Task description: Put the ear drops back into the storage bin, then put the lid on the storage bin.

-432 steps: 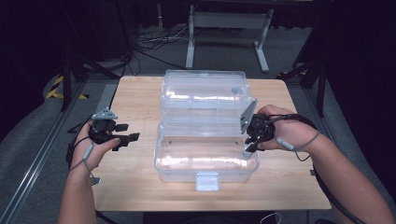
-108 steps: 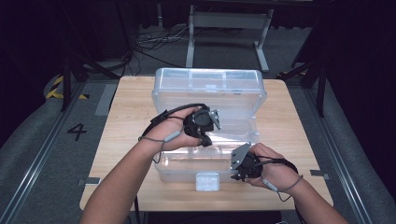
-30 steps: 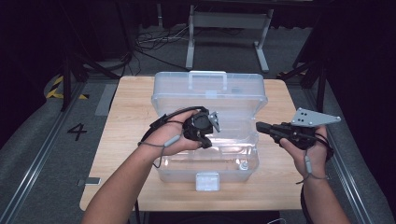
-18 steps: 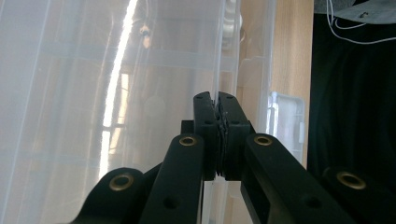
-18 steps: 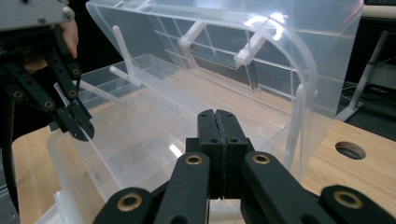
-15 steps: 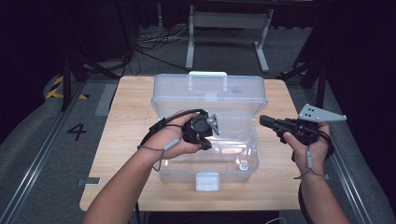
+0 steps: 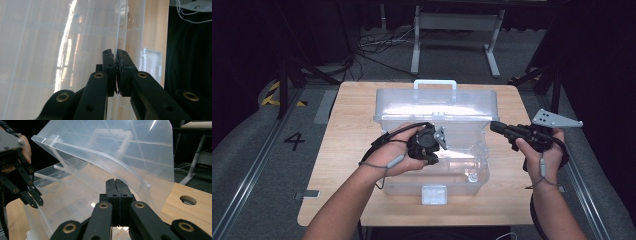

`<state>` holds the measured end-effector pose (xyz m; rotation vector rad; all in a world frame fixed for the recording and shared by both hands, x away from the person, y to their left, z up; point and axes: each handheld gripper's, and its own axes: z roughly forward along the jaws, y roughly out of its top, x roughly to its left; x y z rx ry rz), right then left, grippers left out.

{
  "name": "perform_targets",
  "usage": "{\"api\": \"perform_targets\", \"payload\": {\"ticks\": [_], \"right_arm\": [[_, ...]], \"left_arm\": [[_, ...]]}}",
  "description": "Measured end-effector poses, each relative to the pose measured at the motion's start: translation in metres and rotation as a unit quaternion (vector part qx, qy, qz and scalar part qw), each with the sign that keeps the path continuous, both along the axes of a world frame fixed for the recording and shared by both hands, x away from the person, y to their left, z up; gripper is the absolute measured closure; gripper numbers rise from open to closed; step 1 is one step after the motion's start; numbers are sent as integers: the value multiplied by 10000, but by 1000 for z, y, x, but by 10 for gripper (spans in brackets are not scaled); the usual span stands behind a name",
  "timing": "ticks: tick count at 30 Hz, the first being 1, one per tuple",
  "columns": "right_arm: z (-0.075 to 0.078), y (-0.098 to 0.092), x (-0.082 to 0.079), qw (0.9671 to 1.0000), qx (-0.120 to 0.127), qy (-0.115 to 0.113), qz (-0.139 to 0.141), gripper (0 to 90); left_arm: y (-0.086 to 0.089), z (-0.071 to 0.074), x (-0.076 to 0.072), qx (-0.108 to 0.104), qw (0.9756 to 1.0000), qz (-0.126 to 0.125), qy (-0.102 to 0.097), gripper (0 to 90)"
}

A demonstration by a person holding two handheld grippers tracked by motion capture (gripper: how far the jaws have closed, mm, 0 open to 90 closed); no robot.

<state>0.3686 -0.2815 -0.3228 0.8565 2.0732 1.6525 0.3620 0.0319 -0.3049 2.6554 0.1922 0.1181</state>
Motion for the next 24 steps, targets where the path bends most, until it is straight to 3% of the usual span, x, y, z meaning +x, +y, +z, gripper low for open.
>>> {"api": "perform_targets", "payload": {"ticks": [3,10,15,17,18,20,21,24], "right_arm": [[0,0,0,10000,15,-6,-22,900],[0,-1,-2,10000,11,-13,-23,900],[0,-1,-3,10000,-29,-2,-36,900],[0,-1,-3,10000,-38,-3,-33,900],[0,-1,-4,10000,-49,-5,-43,900],[0,-2,-4,10000,-56,-23,-46,900],[0,-2,-4,10000,-56,-23,-46,900],[-1,-1,-6,10000,-78,-15,-60,900]], "left_arm": [[5,5,-1,-290,9995,50,63,747],[32,17,-1,-885,9955,323,81,751],[59,21,-3,-1296,9890,716,4,774],[64,21,-3,-1342,9879,775,3,777],[75,21,-3,-1467,9848,926,-19,782],[85,19,-4,-1597,9814,1064,-28,785],[85,19,-4,-1597,9814,1064,-28,787],[100,17,-5,-1801,9748,1312,-63,796]]}}
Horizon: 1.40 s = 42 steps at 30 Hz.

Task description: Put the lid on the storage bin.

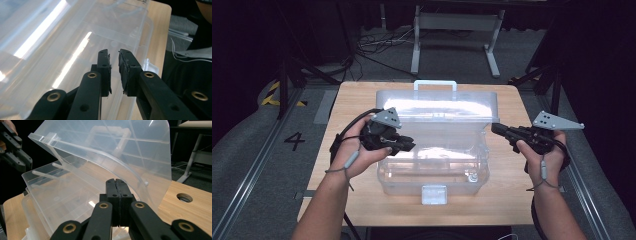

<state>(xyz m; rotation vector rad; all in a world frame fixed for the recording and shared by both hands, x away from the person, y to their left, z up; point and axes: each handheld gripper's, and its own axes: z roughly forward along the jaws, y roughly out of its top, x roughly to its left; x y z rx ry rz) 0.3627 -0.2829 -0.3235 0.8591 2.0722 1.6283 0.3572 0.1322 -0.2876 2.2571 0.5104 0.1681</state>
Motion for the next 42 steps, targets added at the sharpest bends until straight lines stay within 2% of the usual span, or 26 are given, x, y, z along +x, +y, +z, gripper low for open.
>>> {"api": "perform_targets", "payload": {"ticks": [3,8,11,18,23,28,35,42], "right_arm": [[0,0,-1,10000,-13,0,12,900],[-1,1,-2,10000,-1,20,25,900],[-1,1,-2,10000,-19,32,45,900],[-2,0,-4,9999,-49,56,73,900],[-3,0,-7,9999,-101,70,64,900],[-2,-2,-8,9998,-161,67,88,900],[-2,-3,-10,9996,-230,111,134,900],[-3,-4,-13,9992,-305,179,193,900]], "left_arm": [[11,-3,0,-234,9995,226,10,811],[25,-8,-1,-332,9979,551,-91,822],[33,-11,0,-444,9965,701,-69,826],[49,-16,0,-643,9921,1081,13,836],[56,-19,-1,-821,9868,1386,186,844],[60,-23,0,-861,9855,1447,191,852],[67,-26,1,-908,9824,1619,205,854],[69,-28,1,-951,9820,1609,266,862]]}}
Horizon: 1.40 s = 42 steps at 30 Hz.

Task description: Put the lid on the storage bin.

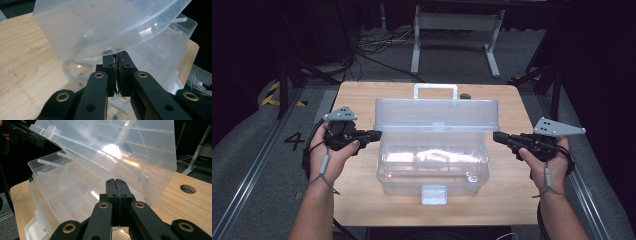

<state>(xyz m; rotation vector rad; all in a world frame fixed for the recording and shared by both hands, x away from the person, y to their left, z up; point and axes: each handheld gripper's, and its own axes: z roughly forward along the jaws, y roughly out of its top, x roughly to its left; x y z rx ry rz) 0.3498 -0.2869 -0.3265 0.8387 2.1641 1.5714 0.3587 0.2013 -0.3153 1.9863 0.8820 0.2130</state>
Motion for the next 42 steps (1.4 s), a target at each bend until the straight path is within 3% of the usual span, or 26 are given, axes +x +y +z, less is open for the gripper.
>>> {"api": "perform_targets", "payload": {"ticks": [9,19,38,42], "right_arm": [[0,-1,-3,9998,-146,98,64,900],[0,-1,-6,9991,-308,248,121,900],[-2,3,-7,9945,-668,719,365,900],[-4,2,-6,9929,-717,862,399,900]], "left_arm": [[2,-2,-1,25,10000,-33,62,859],[2,-4,-4,186,9996,-153,158,858],[-1,-9,-5,534,9968,-367,465,853],[-2,-10,-6,697,9955,-380,520,848]]}}
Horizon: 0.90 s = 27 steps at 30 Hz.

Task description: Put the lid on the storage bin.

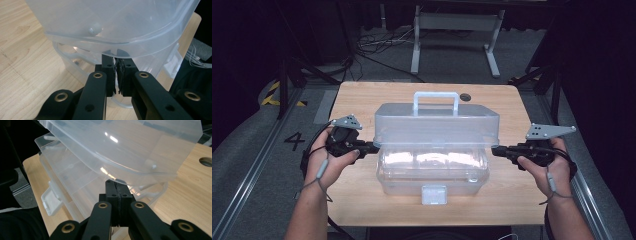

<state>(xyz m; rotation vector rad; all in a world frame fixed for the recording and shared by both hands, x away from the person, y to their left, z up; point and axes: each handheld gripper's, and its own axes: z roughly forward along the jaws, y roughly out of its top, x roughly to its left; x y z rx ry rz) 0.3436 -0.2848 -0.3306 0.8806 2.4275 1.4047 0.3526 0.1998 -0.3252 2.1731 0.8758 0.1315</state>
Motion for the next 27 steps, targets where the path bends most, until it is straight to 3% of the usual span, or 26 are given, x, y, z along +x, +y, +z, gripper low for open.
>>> {"api": "perform_targets", "payload": {"ticks": [9,27], "right_arm": [[-2,0,0,9997,-127,187,22,900],[0,-3,-2,9979,-536,333,148,900]], "left_arm": [[1,-2,0,68,9999,-50,114,847],[2,-3,-1,257,9990,-177,328,851]]}}
